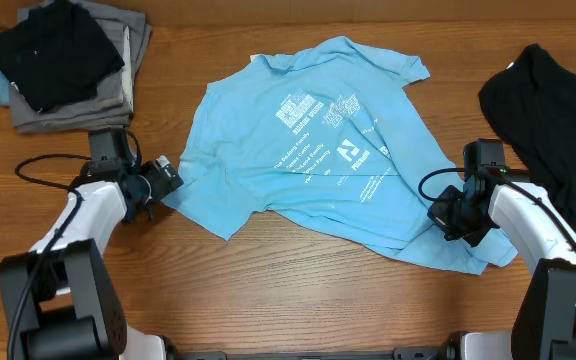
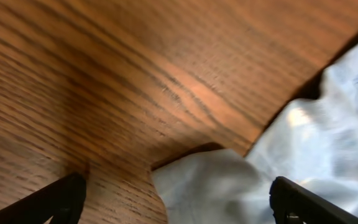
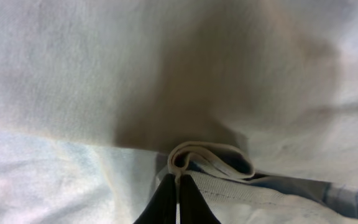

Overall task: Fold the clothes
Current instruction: 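Grasp the left edge of the T-shirt with the left gripper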

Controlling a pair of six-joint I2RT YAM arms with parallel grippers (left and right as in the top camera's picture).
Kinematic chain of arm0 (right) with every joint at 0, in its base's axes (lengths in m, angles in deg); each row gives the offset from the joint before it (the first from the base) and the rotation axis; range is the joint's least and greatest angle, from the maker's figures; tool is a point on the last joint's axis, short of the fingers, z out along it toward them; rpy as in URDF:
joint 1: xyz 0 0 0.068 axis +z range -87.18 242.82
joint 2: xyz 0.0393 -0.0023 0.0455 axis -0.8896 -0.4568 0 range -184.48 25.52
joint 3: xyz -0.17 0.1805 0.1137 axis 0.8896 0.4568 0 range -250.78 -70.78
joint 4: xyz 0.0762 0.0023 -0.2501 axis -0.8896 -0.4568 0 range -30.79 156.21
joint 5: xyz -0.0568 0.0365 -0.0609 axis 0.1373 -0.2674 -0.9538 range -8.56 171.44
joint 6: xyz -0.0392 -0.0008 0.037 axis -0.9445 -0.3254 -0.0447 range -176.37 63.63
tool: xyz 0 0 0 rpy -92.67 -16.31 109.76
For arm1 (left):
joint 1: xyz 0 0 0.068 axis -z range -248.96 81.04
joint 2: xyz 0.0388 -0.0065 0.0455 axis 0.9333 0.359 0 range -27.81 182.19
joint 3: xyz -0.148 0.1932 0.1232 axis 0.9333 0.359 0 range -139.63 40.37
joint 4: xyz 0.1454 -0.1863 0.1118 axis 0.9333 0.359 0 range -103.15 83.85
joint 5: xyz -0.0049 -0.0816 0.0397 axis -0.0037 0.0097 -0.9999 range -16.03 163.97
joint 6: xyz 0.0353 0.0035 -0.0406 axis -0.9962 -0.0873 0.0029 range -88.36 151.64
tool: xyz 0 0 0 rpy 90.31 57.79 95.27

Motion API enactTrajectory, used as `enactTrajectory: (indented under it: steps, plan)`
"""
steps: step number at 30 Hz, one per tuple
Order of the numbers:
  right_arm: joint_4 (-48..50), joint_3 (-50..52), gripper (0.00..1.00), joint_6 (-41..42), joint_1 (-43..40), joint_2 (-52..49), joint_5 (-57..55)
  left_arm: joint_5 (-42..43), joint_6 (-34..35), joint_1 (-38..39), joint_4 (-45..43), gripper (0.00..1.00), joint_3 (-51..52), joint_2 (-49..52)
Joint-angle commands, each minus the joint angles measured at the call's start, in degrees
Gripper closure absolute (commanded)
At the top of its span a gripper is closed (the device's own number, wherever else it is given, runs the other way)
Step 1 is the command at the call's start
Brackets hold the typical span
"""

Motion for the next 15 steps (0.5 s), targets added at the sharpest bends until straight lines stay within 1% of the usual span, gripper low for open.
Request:
enactTrajectory:
  steps: [1,2,3,4,6,7,8,9,10,14,15]
  plan:
    - [0.0,0.1,0.96,-0.1,-0.1,0.3,1.6,0.4,0.2,0.9,-0.4,0.09,-1.2,1.7]
    - [-0.1,0.1,0.96,-0.1,-0.1,0.3,1.7,0.3,-0.2,1.0,-0.5,0.12,-1.2,1.8]
    - [-0.2,0.1,0.96,-0.1,-0.1,0.3,1.6,0.3,-0.6,1.1,-0.7,0.19,-1.2,2.3]
    - [-0.3,0.1,0.96,-0.1,-0.1,0.3,1.7,0.3,-0.7,1.1,-0.9,0.21,-1.2,2.6]
    - [-0.3,0.1,0.96,-0.1,-0.1,0.3,1.8,0.4,-1.1,1.2,-1.1,0.21,-1.2,3.3]
    - [-0.3,0.1,0.96,-0.1,-0.1,0.3,1.9,0.5,-1.2,1.3,-1.3,0.24,-1.2,3.6]
    - [-0.3,0.1,0.96,-0.1,-0.1,0.3,2.1,0.7,-1.2,1.3,-1.3,0.32,-1.2,4.0]
    - [-0.3,0.1,0.96,-0.1,-0.1,0.3,2.4,0.7,-1.2,1.5,-1.3,0.43,-1.2,4.4]
    - [-0.3,0.1,0.96,-0.1,-0.1,0.3,2.5,0.8,-1.2,1.6,-1.2,0.52,-1.2,4.7]
    - [-0.4,0.1,0.96,-0.1,-0.1,0.3,2.4,1.9,-1.5,2.1,-0.6,0.83,-1.2,5.8]
    - [-0.4,0.1,0.96,-0.1,-0.1,0.4,2.4,2.0,-1.5,2.1,-0.3,0.94,-1.2,5.8]
